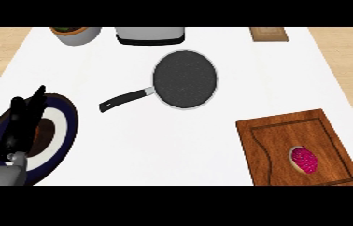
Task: Pick the cupcake from the cutting board and place it in the pan
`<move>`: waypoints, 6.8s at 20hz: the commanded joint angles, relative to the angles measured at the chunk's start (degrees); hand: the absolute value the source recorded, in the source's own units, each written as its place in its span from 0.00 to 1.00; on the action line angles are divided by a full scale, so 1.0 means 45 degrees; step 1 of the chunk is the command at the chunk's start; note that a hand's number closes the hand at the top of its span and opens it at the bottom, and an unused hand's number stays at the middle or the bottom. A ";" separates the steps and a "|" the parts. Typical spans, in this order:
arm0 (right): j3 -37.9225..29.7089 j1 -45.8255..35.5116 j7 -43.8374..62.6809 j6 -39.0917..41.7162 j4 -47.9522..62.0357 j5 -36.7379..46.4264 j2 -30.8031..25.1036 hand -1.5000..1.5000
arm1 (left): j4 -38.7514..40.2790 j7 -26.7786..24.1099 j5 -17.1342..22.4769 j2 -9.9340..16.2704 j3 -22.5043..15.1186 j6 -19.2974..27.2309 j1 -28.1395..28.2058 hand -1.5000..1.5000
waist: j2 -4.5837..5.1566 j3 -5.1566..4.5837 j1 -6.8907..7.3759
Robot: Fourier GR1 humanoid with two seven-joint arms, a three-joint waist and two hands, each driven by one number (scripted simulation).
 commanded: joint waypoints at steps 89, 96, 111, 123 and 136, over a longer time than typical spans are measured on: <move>0.4814 0.1185 1.4047 -0.6291 -0.6004 2.1239 1.0684 1.00 | 0.0127 0.0007 -0.2032 -0.1639 0.2610 -0.2073 0.0083 0.50 | -0.0205 -0.0041 -0.0337; 1.0183 -0.0663 1.9357 -0.6903 -0.6084 2.4216 1.0723 1.00 | 0.0103 0.0282 -0.2395 -0.1820 0.2126 -0.2021 -0.0639 0.50 | 0.0015 0.0002 0.0195; 0.6693 -0.9386 2.1217 -0.9884 0.1718 1.9133 1.0730 1.00 | 0.0113 0.0197 -0.2557 -0.1917 0.2104 -0.2028 -0.0905 0.50 | 0.0137 0.0032 0.0602; 0.3703 -1.2931 1.6785 -1.4186 1.0891 1.5901 1.0731 1.00 | 0.0883 -0.0250 -0.2736 -0.2164 0.1973 -0.1956 -0.1514 0.50 | 0.0351 0.0037 0.0858; 0.2439 -1.3793 1.2643 -1.6332 1.3536 1.1066 1.0732 0.00 | 0.0466 0.0101 -0.2674 -0.2229 0.1610 -0.2362 -0.2052 0.50 | 0.0668 0.0088 0.1714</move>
